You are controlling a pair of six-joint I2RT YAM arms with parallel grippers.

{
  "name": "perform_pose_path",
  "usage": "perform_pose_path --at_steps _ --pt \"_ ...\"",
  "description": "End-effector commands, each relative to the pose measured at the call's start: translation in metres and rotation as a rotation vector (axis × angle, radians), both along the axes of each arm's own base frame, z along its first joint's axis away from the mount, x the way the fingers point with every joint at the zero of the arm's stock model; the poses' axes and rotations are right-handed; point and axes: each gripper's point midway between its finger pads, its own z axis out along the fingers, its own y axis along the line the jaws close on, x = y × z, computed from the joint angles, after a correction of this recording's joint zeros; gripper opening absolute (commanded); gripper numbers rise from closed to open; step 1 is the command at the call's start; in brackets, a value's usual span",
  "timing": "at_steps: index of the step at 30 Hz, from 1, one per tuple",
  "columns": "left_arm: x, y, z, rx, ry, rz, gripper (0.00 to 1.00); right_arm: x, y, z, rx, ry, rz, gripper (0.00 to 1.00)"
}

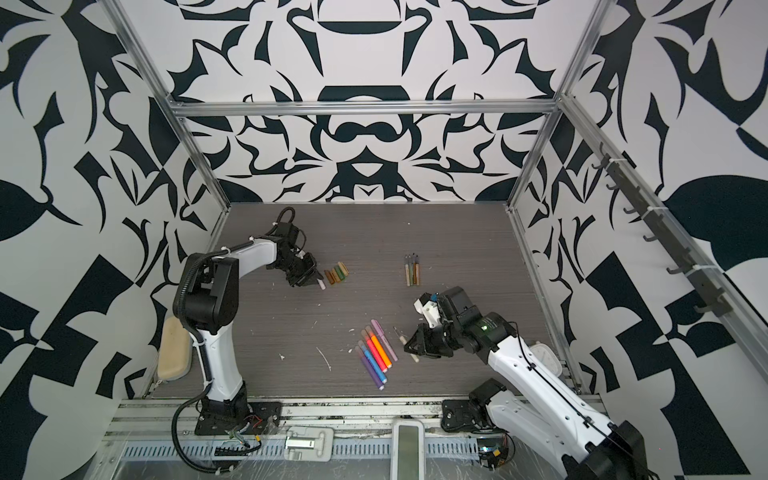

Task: Open the pen caps
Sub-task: 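Lower the pink cap beside the other caps and open the left gripper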

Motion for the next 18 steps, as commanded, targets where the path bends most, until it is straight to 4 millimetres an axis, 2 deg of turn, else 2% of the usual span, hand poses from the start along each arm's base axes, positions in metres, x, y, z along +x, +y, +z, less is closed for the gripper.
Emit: perform_pose_path --at_steps 1,18 --pt "-0.0106 -0.0008 -0.0127 -0.012 0.053 0.011 0.22 0.0004 -0.0018 0.0008 0.001 -0.01 -0.017 0.0" --pt "-0.0013 -0.0058 -0.0194 -0.035 0.061 0.046 0.21 -0.0063 -0.0068 -0.0019 -0.012 0.003 -0.025 0.0"
